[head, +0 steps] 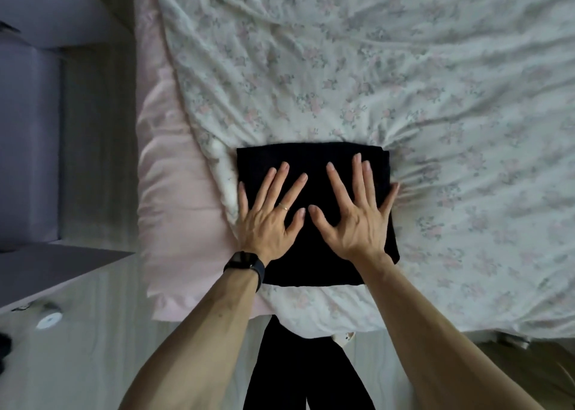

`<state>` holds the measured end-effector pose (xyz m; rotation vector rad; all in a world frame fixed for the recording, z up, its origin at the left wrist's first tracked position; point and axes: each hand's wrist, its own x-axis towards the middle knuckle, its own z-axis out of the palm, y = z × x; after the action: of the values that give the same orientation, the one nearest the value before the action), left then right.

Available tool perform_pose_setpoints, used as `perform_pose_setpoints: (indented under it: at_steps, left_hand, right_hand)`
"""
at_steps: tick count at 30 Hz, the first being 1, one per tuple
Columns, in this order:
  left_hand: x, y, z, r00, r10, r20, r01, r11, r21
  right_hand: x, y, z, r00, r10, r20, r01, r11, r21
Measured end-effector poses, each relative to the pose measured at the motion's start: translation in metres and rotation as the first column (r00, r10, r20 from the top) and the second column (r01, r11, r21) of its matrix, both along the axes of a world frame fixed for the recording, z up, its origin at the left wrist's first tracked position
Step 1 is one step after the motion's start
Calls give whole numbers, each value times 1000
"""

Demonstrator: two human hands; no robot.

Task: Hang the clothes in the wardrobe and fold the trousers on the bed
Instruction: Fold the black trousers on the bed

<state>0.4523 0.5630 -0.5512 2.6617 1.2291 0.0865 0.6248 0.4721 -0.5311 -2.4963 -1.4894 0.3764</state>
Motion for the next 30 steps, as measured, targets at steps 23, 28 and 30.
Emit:
perform_pose_setpoints:
  at_steps: [23, 28, 30]
  left_hand:
    - [-28, 29, 95, 828, 560, -34, -328, 433, -840]
    - [-23, 11, 100, 811, 579, 88, -326, 572, -753]
    - [-19, 2, 101, 781, 590, 204, -265, 610, -747]
  right_hand:
    - [43, -16, 93, 712, -375, -593, 231, 923, -307]
    - [41, -21, 87, 667, -348, -659, 238, 937, -254]
    - [44, -25, 86, 649, -334, -684, 256, 942, -217]
